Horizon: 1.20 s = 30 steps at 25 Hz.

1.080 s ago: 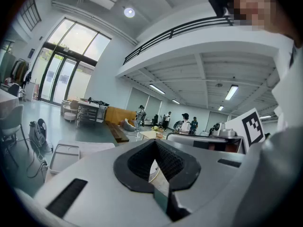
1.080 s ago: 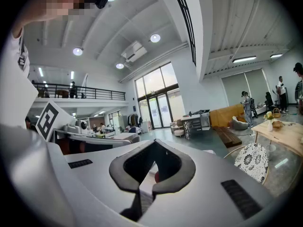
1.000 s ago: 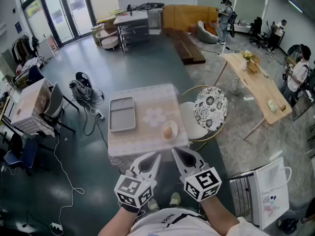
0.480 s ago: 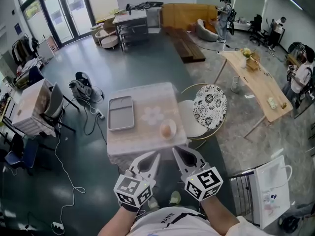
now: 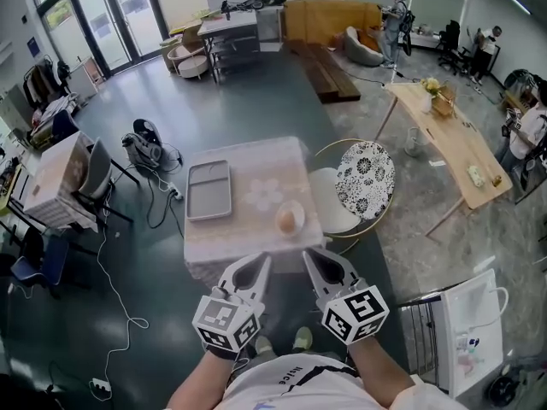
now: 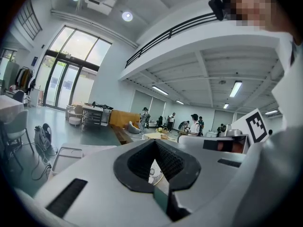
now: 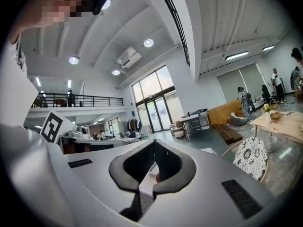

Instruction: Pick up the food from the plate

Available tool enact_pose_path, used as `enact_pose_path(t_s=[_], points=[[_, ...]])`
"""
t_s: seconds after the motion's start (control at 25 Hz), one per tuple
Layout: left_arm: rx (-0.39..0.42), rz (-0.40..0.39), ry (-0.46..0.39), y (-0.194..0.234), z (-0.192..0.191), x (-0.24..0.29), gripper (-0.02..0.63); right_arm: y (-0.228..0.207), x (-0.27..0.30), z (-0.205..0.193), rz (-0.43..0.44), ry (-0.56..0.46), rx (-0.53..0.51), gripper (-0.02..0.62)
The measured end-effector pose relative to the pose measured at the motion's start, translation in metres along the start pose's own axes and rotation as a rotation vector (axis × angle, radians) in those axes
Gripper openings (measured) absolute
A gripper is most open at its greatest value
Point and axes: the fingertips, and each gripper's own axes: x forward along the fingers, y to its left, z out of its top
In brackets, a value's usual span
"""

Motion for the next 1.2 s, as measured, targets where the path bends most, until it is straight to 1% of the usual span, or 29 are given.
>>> enact_pose_path(t_s=[0.28,0.64,1.04,1.2], points=[[0.009,0.027,-0.012,-0.005,-0.001,0.002,0.006,-0.010,-0.004,-0.005,0.010,0.012,0.017,0.015],[0.015,0.034,-0.009,-0.003,-0.002,0.010,0.006,-0.022,0.002,-0.009,0.002,0.024,0.035,0.014],[0.003,0.013,0.000,0.032,-0.007,0.039,0.006,-0.042,0.036,-0.019,-0.050,0.058,0.045,0.014],[0.006,-0.012,0.011,0.053,-0.006,0.058,0.006,-0.052,0.064,-0.023,-0.075,0.076,0.048,0.014]])
